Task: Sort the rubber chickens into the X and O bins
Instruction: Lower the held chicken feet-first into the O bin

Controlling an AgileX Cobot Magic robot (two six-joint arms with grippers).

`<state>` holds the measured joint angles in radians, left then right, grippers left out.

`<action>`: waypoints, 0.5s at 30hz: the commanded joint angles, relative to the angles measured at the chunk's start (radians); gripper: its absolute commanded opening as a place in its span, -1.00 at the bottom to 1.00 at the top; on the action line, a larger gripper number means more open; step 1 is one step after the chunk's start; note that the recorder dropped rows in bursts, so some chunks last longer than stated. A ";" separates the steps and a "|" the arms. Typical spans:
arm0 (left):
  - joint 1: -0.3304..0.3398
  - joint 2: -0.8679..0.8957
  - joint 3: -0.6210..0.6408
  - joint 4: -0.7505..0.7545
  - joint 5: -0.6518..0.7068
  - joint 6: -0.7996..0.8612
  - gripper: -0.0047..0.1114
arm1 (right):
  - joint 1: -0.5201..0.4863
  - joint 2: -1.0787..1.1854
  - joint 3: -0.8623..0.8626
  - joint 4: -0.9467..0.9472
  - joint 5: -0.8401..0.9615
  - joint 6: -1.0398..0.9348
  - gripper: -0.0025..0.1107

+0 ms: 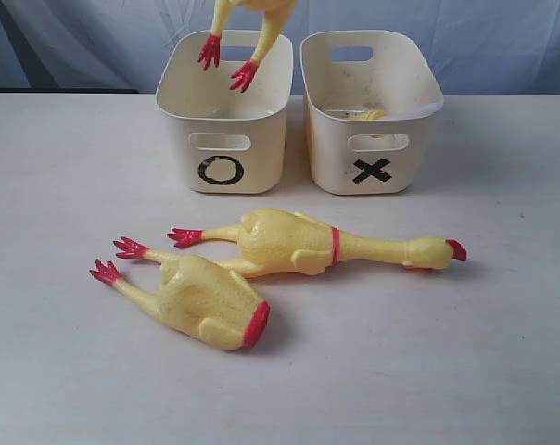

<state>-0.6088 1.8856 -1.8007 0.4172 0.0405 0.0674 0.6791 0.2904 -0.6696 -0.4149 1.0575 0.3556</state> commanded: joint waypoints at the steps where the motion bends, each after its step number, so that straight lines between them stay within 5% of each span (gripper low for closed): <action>1: -0.005 -0.009 -0.005 0.000 -0.013 -0.004 -0.89 | -0.003 -0.005 0.004 -0.001 -0.006 -0.020 -0.02; 11: -0.045 -0.104 -0.005 0.025 0.120 -0.006 -0.92 | 0.010 -0.005 0.005 -0.003 -0.006 -0.030 -0.02; 15: -0.052 -0.173 -0.005 0.062 0.242 -0.127 -0.92 | 0.010 -0.005 0.005 -0.004 -0.003 -0.030 -0.02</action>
<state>-0.6559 1.7576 -1.8007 0.4453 0.2357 0.0071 0.6843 0.2904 -0.6696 -0.4131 1.0575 0.3329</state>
